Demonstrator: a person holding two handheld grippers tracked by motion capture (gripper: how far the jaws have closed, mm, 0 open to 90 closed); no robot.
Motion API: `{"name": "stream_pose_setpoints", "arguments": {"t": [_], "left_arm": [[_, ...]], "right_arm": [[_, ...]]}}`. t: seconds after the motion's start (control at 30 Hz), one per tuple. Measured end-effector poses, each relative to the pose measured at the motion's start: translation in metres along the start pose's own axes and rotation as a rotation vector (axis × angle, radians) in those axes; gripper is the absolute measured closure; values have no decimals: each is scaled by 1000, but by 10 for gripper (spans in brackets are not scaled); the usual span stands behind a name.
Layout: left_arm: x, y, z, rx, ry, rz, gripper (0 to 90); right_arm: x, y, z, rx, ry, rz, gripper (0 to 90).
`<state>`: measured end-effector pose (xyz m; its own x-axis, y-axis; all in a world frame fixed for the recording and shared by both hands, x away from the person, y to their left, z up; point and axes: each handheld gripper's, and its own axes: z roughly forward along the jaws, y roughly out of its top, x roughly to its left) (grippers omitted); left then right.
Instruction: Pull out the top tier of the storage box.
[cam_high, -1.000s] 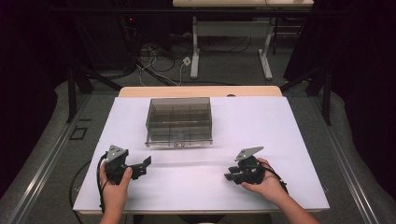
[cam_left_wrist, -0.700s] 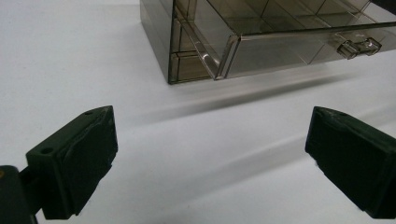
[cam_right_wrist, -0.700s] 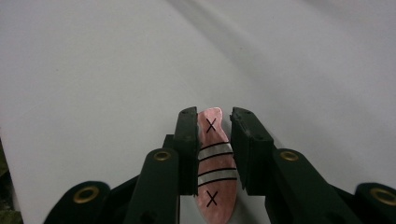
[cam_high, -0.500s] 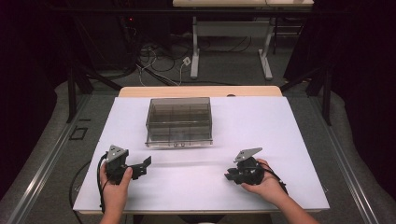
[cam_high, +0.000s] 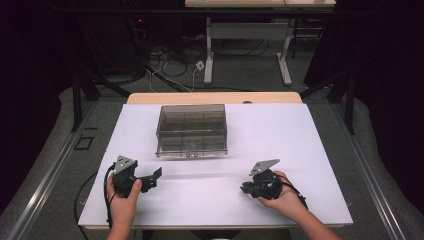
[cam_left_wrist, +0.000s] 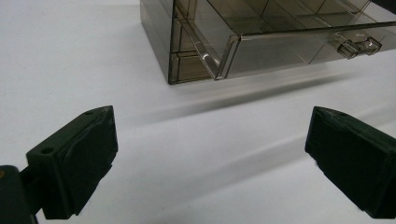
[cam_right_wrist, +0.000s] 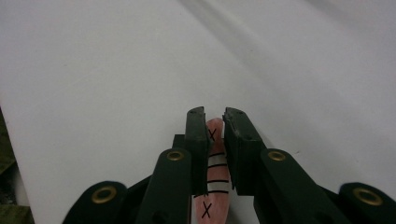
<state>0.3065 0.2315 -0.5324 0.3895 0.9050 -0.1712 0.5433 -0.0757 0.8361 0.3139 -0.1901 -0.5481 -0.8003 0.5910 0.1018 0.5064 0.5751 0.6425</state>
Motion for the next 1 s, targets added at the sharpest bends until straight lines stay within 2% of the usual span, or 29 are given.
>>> {"name": "stream_pose_setpoints", "arguments": {"t": [0.1,0.13,0.17,0.27,0.33,0.6,0.7,0.93,1.0], "left_arm": [[0,0,0,-2,1,1,25],[0,0,0,-1,1,1,25],[0,0,-1,-1,5,6,25],[0,0,0,0,2,2,26],[0,0,0,-2,6,6,25],[0,0,-1,-3,2,3,26],[0,0,0,-4,0,2,26],[1,1,-1,-7,-5,5,26],[1,1,-1,-7,-9,3,26]], "right_arm": [[0,0,0,-11,1,-6,812],[0,1,-2,5,-2,-1,862],[0,1,-3,1,5,3,876],[1,2,-4,-8,1,14,878],[0,2,-5,-9,-7,-1,878],[0,3,-9,-64,-17,-3,881],[0,4,-12,-82,-22,15,881],[0,7,-16,-139,-36,24,882],[-1,8,-19,-132,-36,25,882]]}}
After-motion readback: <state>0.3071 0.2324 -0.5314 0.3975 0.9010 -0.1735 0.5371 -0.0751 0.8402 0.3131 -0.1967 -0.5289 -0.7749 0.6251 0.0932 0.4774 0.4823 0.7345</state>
